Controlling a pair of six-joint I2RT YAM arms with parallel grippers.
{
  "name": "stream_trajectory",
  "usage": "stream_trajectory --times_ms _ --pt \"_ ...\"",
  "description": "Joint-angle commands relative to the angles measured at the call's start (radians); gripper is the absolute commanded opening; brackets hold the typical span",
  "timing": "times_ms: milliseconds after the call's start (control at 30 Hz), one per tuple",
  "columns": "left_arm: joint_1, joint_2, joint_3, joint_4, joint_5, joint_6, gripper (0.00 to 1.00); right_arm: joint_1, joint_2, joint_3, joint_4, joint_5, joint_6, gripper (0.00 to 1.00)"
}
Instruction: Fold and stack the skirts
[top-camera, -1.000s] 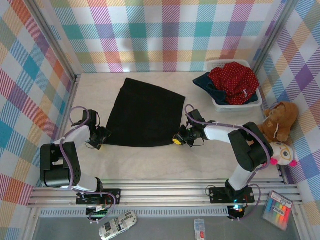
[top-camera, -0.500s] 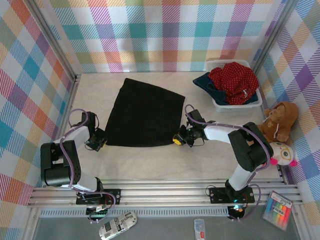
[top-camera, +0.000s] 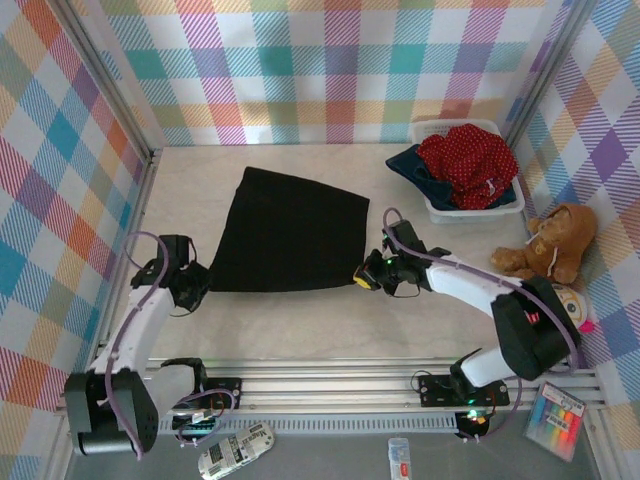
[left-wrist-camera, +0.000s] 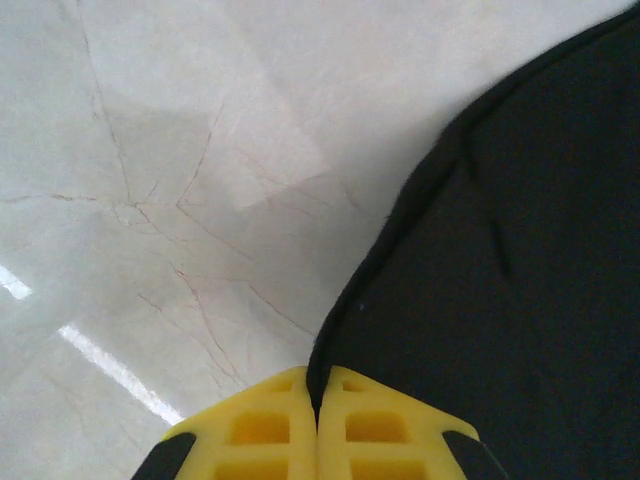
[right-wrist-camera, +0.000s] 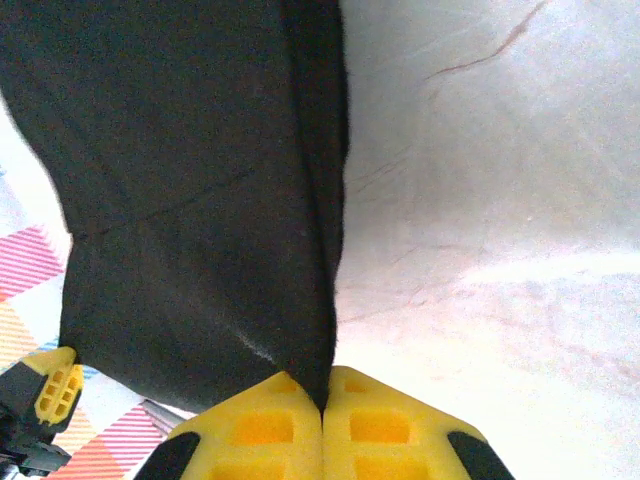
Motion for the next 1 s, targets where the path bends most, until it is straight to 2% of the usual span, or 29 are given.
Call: stream_trajectory --times_ms 0,167,400,600,967 --pt "-0.009 -0.024 0.134 -0.077 -0.089 0.001 0.0 -0.032 -0.065 -0.001 -0.012 0.057 -0.016 0.0" --pt "-0.01 0.103 0.367 -0.021 -0.097 0.077 0.0 -0.11 -0.025 0.119 0.011 0.062 -0.062 0.0" --pt "-0.01 0.352 0.592 0.128 -0.118 0.179 0.0 -0.181 0.151 0.294 0.051 0.137 -0.083 0.0" --pt "-0.012 0.597 0.831 0.154 -0.074 0.255 0.0 -0.216 0.288 0.406 0.084 0.169 -0.108 0.0" --pt "-0.023 0.956 1.146 0.141 -0.009 0.298 0.0 -0.267 0.518 0.595 0.032 0.163 -0.171 0.0"
